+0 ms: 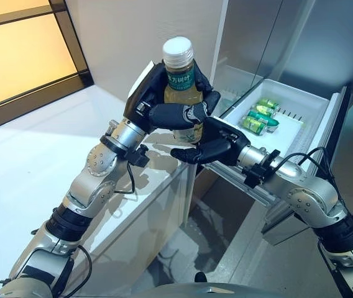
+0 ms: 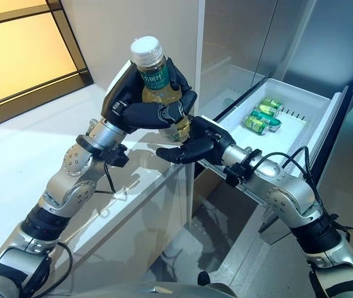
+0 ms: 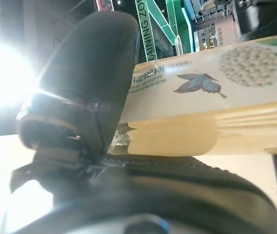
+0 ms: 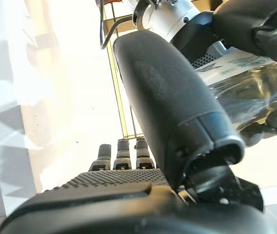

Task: Put drinks into fridge and close the fridge

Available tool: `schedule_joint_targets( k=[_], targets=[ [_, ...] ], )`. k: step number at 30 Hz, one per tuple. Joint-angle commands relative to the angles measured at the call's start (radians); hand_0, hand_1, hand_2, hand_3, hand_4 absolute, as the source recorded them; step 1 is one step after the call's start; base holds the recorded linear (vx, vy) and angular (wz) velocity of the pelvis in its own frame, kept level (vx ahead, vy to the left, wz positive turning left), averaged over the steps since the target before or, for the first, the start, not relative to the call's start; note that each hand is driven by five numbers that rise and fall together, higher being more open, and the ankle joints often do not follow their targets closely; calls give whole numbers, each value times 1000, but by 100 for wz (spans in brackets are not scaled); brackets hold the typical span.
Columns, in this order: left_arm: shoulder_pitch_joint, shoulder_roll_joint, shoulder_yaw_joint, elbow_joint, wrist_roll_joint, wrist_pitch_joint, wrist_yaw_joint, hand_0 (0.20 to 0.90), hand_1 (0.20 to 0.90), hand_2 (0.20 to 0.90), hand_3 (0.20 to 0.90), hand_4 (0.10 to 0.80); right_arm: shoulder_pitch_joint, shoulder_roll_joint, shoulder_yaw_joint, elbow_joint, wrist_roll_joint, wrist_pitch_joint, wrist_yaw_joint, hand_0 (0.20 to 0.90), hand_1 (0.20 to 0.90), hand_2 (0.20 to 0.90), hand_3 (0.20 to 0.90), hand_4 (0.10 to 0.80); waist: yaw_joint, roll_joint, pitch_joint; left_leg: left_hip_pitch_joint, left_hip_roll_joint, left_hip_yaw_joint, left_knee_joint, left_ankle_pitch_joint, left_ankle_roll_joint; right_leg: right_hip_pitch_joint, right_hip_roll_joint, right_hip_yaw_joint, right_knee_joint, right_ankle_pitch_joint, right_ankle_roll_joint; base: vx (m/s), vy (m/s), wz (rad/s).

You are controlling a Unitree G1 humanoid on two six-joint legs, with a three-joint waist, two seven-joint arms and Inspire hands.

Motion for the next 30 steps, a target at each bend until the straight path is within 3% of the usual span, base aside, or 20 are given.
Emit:
schedule_joint_targets(
  k=[1,24,30],
  targets=[
    [-98,-39,40,-97,-37,-96,7,300,300,300,200,100,-124,67,-82,-72,17,-158,6,900,900,900,900,800,5,-23,-101,-34,1,-52,2,-10,-21,53,-32,-46,9,-27,61,6,12,4],
    [-93,-28,11,-30,59,-113,68,300,300,300,200,100,-104,63,-56,-74,74,-146,80,900,900,900,900,800,0,-25,-95,-22,1,-46,2,-18,-17,61,-35,-46,14,-36,65,5,3,2],
    [-117,-83,-43,-40,116,-70,103,300,300,300,200,100,-95,182,59,-3,-82,-220,62,900,900,900,900,800,8,-17,-91,-21,-1,-54,2,-13,-12,65,-34,-46,14,-39,61,7,0,0]
  ],
)
